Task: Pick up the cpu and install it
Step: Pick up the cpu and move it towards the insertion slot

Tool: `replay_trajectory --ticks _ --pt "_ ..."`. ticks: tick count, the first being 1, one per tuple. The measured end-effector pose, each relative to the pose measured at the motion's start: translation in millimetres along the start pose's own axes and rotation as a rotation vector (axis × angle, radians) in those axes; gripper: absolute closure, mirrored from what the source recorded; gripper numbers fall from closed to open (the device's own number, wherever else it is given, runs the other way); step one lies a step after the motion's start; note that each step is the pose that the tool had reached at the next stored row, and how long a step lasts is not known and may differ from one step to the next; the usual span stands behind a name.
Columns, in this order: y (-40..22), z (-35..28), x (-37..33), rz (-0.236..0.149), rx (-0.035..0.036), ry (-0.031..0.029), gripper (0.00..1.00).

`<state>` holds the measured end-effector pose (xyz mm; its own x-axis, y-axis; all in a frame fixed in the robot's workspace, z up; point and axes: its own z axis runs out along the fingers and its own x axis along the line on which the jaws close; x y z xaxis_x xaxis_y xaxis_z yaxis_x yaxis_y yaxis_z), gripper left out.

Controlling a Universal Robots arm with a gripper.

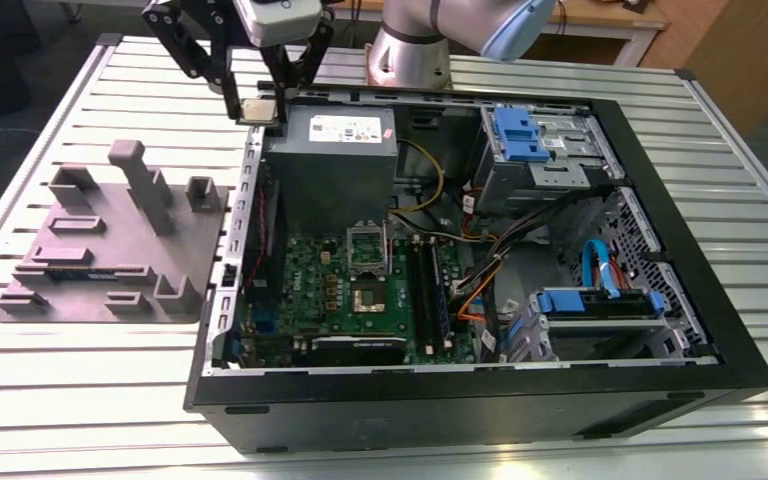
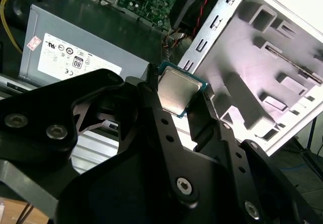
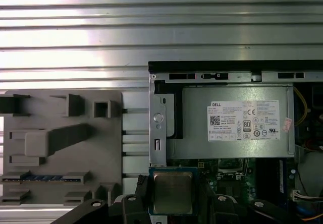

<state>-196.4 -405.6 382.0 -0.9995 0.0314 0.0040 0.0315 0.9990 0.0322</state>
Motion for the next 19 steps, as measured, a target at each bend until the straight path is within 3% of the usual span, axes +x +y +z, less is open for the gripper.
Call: replay_trajectory --ticks 19 --pt "0.2 0.0 -7.1 0.0 0.0 0.0 0.53"
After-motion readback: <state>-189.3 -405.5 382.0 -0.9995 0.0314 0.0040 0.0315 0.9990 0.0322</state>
